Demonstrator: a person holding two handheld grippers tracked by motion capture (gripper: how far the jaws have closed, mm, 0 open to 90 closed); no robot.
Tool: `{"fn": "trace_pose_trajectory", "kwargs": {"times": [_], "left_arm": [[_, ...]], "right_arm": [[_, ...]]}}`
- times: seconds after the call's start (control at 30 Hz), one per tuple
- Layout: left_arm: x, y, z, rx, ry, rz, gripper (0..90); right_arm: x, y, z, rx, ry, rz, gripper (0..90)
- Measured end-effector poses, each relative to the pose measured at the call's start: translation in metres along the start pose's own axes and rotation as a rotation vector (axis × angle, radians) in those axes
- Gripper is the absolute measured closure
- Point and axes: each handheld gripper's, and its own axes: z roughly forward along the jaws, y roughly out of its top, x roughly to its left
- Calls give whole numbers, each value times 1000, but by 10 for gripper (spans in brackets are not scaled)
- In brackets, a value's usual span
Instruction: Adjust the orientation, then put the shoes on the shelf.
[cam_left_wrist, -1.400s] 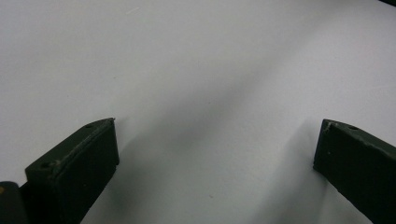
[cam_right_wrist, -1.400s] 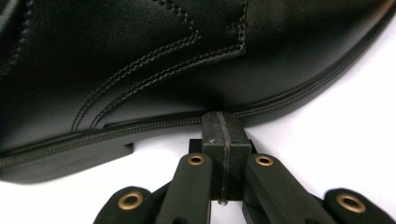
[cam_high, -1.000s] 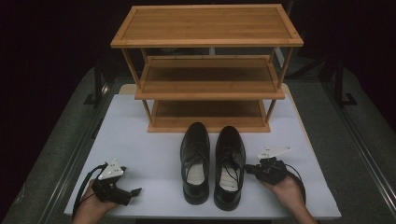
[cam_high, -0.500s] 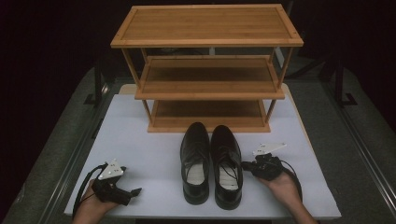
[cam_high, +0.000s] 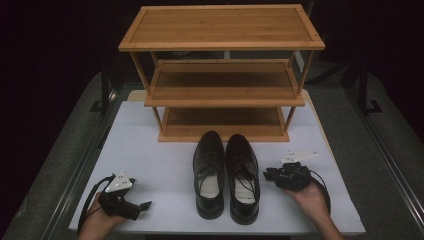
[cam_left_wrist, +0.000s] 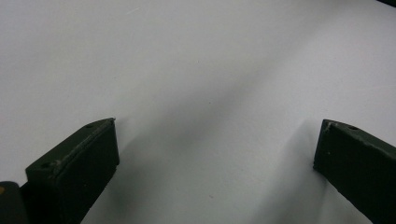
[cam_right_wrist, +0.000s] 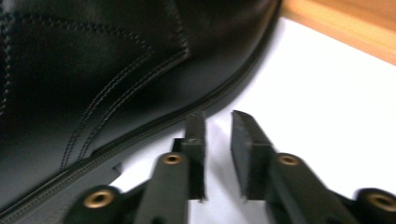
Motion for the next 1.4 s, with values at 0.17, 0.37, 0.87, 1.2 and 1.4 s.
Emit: {"fn": "trace_pose_trajectory", "kwargs": {"times": [0.17, 0.37, 0.87, 1.2, 1.4], "left_arm": [[0, 1, 0, -1, 2, -8, 0], [-4, 11, -3, -35, -23, -20, 56], [-16, 68, -13, -176, -81, -37, 304], [-37, 118, 1, -207, -148, 52, 382], [-48, 141, 12, -220, -175, 96, 381]], "right_arm": [[-2, 1, -8, -29, -5, 18, 572], [-1, 7, -19, -77, 5, 21, 461], [16, 27, -37, -139, 73, -11, 414], [25, 38, -39, -152, 103, -30, 414], [32, 44, -38, -157, 122, -47, 413]]}}
